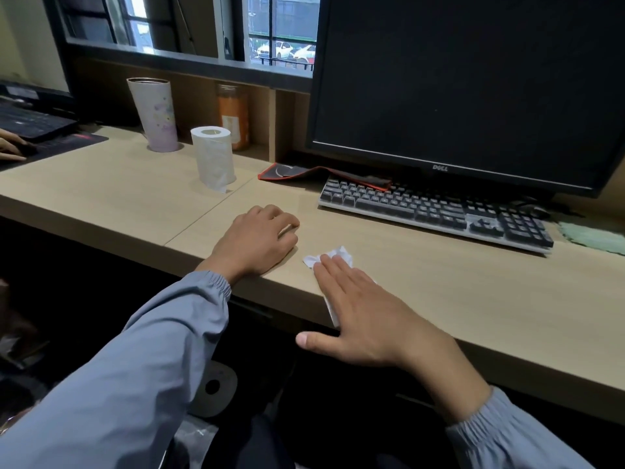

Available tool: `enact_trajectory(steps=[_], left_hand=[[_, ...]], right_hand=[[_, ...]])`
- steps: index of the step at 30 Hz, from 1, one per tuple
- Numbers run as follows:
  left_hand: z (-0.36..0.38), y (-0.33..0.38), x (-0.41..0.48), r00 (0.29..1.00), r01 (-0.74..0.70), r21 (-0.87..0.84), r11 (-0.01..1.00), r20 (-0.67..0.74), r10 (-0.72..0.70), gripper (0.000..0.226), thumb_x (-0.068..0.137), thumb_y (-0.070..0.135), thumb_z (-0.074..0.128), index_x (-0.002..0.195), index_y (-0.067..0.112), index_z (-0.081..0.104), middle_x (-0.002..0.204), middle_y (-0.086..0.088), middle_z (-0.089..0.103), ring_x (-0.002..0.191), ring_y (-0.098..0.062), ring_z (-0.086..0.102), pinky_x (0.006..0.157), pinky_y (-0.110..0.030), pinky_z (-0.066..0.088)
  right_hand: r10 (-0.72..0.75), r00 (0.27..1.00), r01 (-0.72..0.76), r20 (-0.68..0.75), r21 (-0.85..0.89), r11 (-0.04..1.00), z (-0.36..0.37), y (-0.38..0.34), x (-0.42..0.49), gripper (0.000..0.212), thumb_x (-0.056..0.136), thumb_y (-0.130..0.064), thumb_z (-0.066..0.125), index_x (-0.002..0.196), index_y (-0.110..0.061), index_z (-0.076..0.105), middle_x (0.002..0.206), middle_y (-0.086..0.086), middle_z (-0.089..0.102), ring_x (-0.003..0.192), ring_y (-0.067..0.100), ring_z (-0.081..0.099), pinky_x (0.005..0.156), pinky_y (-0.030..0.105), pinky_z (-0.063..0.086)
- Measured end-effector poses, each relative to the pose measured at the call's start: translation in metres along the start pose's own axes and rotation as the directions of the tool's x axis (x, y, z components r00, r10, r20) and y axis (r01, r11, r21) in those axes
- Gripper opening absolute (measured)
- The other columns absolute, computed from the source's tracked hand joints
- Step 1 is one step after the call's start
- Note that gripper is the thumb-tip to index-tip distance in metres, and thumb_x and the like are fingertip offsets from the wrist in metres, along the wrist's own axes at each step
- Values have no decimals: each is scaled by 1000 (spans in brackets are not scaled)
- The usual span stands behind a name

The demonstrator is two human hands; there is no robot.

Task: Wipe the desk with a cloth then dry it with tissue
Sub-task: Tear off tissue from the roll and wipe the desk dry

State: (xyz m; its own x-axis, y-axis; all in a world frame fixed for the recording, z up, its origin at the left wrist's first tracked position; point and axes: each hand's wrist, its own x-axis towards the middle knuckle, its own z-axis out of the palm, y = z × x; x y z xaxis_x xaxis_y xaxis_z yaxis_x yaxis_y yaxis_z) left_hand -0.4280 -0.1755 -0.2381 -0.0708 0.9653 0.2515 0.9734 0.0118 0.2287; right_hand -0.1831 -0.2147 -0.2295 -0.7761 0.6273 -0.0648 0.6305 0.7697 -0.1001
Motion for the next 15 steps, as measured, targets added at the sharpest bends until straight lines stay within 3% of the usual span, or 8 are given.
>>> enact_trajectory(steps=[2, 6, 10, 15], left_hand=[[-1, 0, 0, 1000, 6, -5, 1000, 0, -6, 40, 104, 43, 40, 141, 35, 55, 146, 1, 50, 131, -24, 44, 107, -44, 36], [-1, 2, -3, 1000, -3, -1, 1000, -9, 3, 40, 104, 42, 42, 141, 35, 56, 146, 0, 51, 131, -25, 45, 107, -44, 36], [0, 3, -3, 1000, 9, -4, 1000, -15, -9, 38, 104, 42, 43, 139, 34, 57, 144, -1, 52, 131, -26, 46, 106, -44, 36], [-2, 5, -6, 1000, 20, -9, 1000, -2, -20, 38, 104, 40, 45, 140, 35, 58, 144, 0, 52, 130, -26, 46, 106, -43, 36]], right_hand=[[-1, 1000, 0, -23, -17, 1000, 1, -2, 6, 114, 90, -78, 49, 163, -18, -13, 172, 1, -16, 157, 17, -19, 129, 46, 8], [-36, 996, 31, -84, -58, 998, 8, -11, -11, 110, 94, -70, 50, 163, -13, -13, 171, 6, -19, 156, 18, -21, 126, 34, -10], [-66, 996, 60, -58, -106, 993, 6, -9, -21, 108, 95, -62, 56, 163, -16, -14, 171, 3, -20, 156, 16, -23, 127, 35, -6], [-110, 993, 108, -47, -48, 993, 3, -14, 1, 103, 95, -59, 56, 164, -18, -9, 172, 1, -17, 157, 15, -19, 127, 34, -7]])
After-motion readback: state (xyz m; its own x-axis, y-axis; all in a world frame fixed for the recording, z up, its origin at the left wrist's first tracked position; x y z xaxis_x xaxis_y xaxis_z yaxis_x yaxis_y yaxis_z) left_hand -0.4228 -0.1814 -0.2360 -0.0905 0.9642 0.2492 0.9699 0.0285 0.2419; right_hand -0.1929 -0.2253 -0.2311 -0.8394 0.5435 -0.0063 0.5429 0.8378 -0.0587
